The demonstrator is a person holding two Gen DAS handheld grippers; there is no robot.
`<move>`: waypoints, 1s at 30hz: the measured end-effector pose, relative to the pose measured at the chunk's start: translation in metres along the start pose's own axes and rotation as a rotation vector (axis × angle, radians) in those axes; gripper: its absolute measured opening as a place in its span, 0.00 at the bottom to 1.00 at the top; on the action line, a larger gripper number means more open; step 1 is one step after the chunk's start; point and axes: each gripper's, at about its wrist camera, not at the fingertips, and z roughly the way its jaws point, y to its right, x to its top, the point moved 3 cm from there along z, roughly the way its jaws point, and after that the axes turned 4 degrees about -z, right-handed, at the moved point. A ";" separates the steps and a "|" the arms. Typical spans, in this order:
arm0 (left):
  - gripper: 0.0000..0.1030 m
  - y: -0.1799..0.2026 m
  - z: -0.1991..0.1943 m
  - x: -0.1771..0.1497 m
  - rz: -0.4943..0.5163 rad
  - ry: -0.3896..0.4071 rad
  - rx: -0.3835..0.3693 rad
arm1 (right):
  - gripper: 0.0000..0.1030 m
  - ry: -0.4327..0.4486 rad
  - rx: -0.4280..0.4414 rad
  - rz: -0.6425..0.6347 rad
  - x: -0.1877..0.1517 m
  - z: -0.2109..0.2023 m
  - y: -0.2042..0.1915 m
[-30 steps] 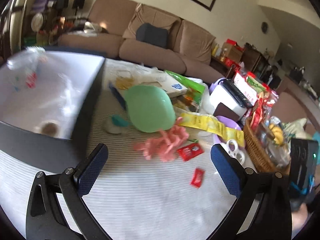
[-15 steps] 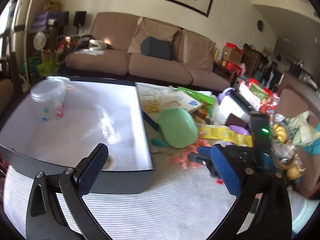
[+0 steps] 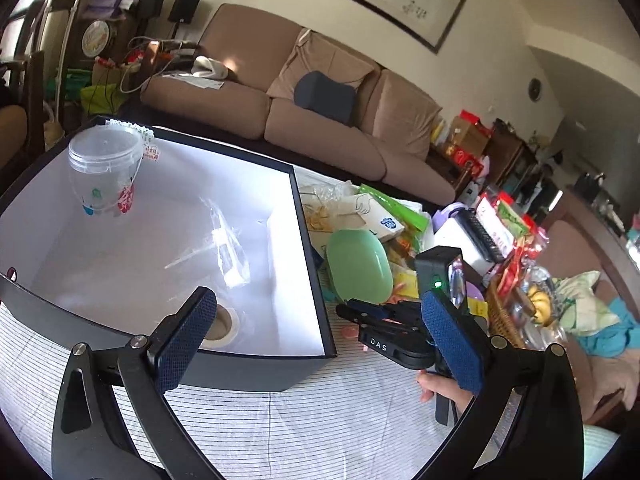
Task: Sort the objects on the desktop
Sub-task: 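Grasp the teal-handled item beside the green plate with the right gripper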
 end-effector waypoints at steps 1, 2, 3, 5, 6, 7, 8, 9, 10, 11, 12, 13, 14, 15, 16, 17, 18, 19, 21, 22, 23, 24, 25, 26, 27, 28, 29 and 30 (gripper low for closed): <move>1.00 0.000 -0.001 0.000 -0.003 0.002 0.001 | 0.10 -0.005 -0.016 -0.017 0.000 -0.001 -0.001; 1.00 -0.001 -0.001 0.001 -0.006 0.004 0.002 | 0.09 -0.003 -0.024 -0.025 0.000 -0.003 -0.002; 1.00 -0.002 -0.002 0.001 -0.011 0.004 0.003 | 0.08 0.014 -0.026 -0.026 0.000 -0.009 -0.002; 1.00 -0.004 -0.002 0.001 -0.020 0.002 0.001 | 0.08 0.061 -0.019 -0.019 0.001 -0.026 -0.003; 1.00 -0.004 -0.001 0.001 -0.022 0.000 0.000 | 0.07 0.079 -0.013 -0.019 0.003 -0.035 -0.005; 1.00 -0.003 -0.001 0.000 -0.022 -0.002 -0.001 | 0.07 0.092 -0.006 -0.022 0.004 -0.043 -0.006; 1.00 -0.002 0.000 -0.001 -0.021 -0.005 -0.001 | 0.07 0.096 0.000 -0.028 0.005 -0.049 -0.008; 1.00 -0.001 0.001 -0.002 -0.020 -0.009 -0.004 | 0.07 0.096 0.005 -0.031 0.007 -0.053 -0.009; 1.00 0.001 0.002 -0.003 -0.018 -0.012 -0.007 | 0.08 0.095 0.012 -0.032 0.011 -0.055 -0.010; 1.00 0.003 0.003 -0.004 -0.016 -0.014 -0.008 | 0.08 0.102 0.027 -0.034 0.015 -0.057 -0.012; 1.00 0.004 0.003 -0.005 -0.015 -0.014 -0.009 | 0.09 0.106 0.039 -0.040 0.020 -0.057 -0.014; 1.00 0.004 0.003 -0.005 -0.016 -0.014 -0.012 | 0.12 0.103 0.045 -0.052 0.025 -0.054 -0.017; 1.00 0.004 0.002 -0.005 -0.018 -0.014 -0.015 | 0.16 0.093 0.053 -0.075 0.031 -0.049 -0.021; 1.00 0.004 0.001 -0.005 -0.020 -0.013 -0.020 | 0.30 0.077 0.059 -0.100 0.035 -0.042 -0.026; 1.00 0.002 0.000 -0.005 -0.023 -0.012 -0.020 | 0.45 0.059 0.060 -0.123 0.039 -0.035 -0.030; 1.00 0.000 -0.002 -0.004 -0.026 -0.008 -0.018 | 0.48 0.036 0.064 -0.152 0.043 -0.024 -0.034; 1.00 -0.003 -0.004 -0.002 -0.032 -0.002 -0.015 | 0.48 0.011 0.066 -0.182 0.046 -0.014 -0.037; 1.00 -0.007 -0.006 -0.001 -0.041 0.004 -0.013 | 0.48 -0.013 0.063 -0.211 0.047 -0.005 -0.040; 1.00 -0.014 -0.009 0.002 -0.068 0.012 -0.018 | 0.48 -0.055 0.066 -0.261 0.048 0.012 -0.043; 1.00 -0.019 -0.010 0.004 -0.090 0.018 -0.024 | 0.47 -0.077 0.073 -0.284 0.048 0.021 -0.045; 1.00 -0.024 -0.011 0.005 -0.107 0.021 -0.029 | 0.46 -0.101 0.075 -0.307 0.048 0.029 -0.045; 1.00 -0.027 -0.010 0.006 -0.121 0.021 -0.033 | 0.44 -0.122 0.080 -0.326 0.047 0.037 -0.046; 1.00 -0.031 -0.010 0.007 -0.134 0.021 -0.036 | 0.35 -0.138 0.084 -0.339 0.046 0.042 -0.046; 1.00 -0.033 -0.009 0.008 -0.140 0.020 -0.035 | 0.31 -0.152 0.080 -0.353 0.045 0.046 -0.046; 1.00 -0.034 -0.008 0.008 -0.144 0.018 -0.032 | 0.27 -0.156 0.077 -0.361 0.044 0.049 -0.045; 1.00 -0.034 -0.007 0.009 -0.144 0.016 -0.031 | 0.20 -0.151 0.086 -0.355 0.045 0.049 -0.042; 1.00 -0.034 -0.006 0.009 -0.143 0.015 -0.031 | 0.13 -0.142 0.097 -0.335 0.045 0.047 -0.038; 1.00 -0.033 -0.006 0.009 -0.142 0.014 -0.032 | 0.12 -0.136 0.109 -0.307 0.046 0.045 -0.033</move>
